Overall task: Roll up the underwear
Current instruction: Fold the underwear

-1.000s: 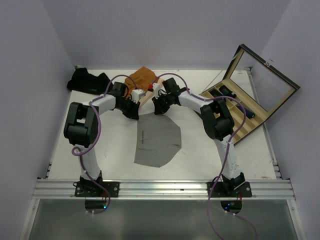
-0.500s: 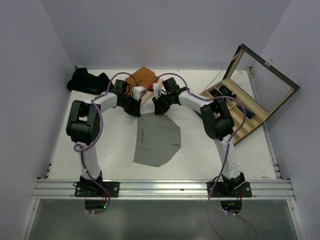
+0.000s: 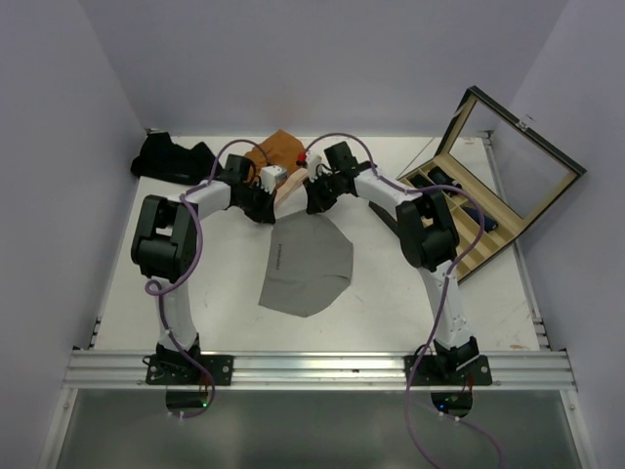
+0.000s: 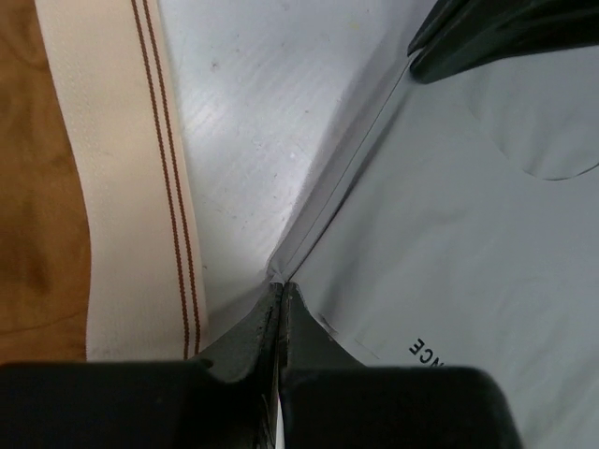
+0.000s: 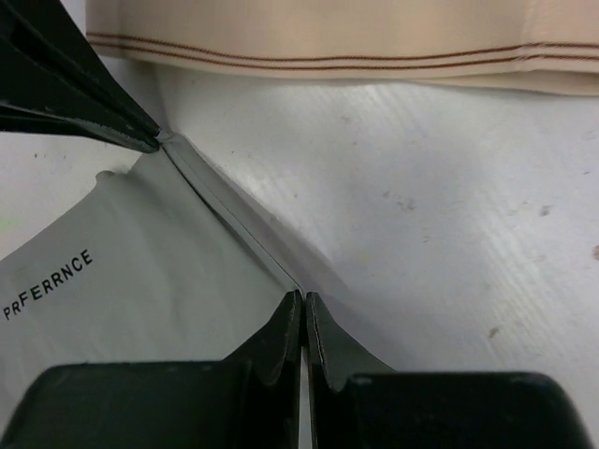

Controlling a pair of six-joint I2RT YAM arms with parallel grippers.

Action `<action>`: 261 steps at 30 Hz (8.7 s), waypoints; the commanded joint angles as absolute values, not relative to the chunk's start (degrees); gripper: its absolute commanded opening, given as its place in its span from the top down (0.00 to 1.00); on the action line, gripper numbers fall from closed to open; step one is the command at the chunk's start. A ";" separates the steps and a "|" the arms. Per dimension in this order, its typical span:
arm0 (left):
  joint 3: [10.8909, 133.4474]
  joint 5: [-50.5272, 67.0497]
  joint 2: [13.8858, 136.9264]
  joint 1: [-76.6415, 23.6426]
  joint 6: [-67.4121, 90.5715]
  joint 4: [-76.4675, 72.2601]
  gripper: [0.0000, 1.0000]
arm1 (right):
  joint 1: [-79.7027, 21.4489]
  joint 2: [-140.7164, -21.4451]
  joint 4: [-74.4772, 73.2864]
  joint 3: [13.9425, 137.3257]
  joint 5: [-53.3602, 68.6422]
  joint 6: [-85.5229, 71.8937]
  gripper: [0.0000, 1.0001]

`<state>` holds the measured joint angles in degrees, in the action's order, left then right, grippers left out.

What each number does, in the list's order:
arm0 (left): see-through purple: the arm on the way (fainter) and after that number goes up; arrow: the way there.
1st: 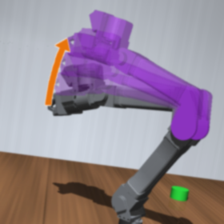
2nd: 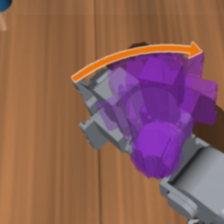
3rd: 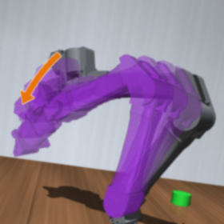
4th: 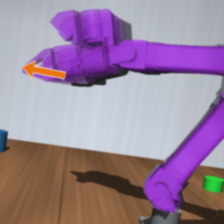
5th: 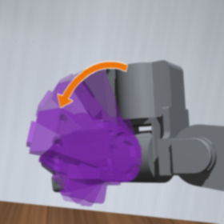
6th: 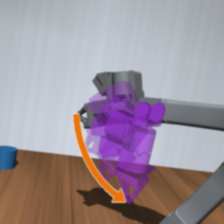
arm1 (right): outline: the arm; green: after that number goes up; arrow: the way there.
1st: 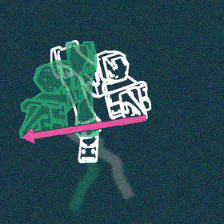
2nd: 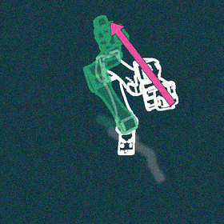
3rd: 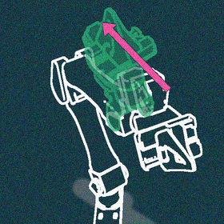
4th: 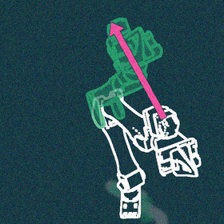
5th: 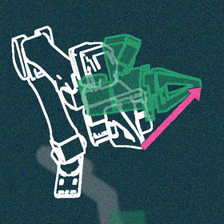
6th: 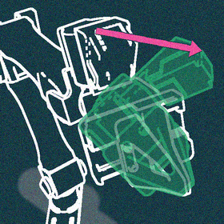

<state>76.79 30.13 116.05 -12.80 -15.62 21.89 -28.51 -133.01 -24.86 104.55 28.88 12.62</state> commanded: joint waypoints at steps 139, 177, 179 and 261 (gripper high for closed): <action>60.56 32.35 103.62 -19.42 -48.25 33.57 0.78 | -32.96 -105.82 -33.93 66.53 24.26 30.14 0.74; 76.64 30.94 96.85 -12.83 -42.89 20.66 1.00 | -27.33 -102.57 -38.06 90.34 22.15 33.83 1.00; 77.87 30.85 96.42 -12.75 -43.07 20.22 1.00 | -27.33 -102.31 -38.14 92.19 21.97 34.01 1.00; 58.89 37.97 95.10 -12.14 -34.02 26.98 0.59 | -36.12 -109.85 -26.45 81.82 32.16 11.42 0.78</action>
